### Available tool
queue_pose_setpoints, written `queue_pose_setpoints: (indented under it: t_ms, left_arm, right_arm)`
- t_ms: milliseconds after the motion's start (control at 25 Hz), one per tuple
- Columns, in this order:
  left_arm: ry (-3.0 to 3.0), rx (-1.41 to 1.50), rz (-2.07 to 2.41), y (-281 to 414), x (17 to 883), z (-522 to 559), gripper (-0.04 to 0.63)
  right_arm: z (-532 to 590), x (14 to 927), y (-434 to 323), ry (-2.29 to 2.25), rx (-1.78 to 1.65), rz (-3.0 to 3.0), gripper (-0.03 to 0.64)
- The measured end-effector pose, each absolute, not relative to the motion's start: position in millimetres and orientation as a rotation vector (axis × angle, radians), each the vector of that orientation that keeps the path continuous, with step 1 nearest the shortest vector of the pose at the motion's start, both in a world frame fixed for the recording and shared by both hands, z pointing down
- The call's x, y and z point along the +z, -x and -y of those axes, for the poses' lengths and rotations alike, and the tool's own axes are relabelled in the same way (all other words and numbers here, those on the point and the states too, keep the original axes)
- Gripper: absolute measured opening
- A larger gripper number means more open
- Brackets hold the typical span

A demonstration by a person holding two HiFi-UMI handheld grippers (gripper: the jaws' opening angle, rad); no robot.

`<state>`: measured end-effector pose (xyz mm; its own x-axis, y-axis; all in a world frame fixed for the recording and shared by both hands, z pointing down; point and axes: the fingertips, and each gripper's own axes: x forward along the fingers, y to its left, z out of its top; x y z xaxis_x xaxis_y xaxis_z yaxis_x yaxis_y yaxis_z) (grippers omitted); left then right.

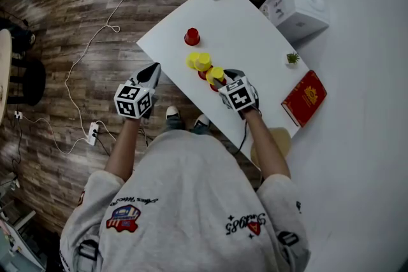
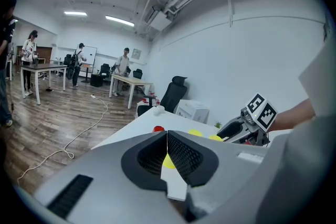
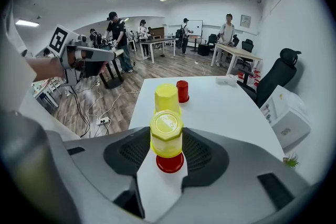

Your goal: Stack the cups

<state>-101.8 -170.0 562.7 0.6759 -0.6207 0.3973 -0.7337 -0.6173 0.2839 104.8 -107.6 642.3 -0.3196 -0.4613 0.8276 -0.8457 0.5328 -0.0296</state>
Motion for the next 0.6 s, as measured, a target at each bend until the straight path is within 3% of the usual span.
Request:
queue_pose_setpoints:
  t_ms: [600]
  left_arm:
    - [-2.465,0.369,1.036,95.6,566.6,175.1,0.006]
  right_arm:
    - [109.6,636.2,-105.0,-1.079,0.608,1.991,0.201]
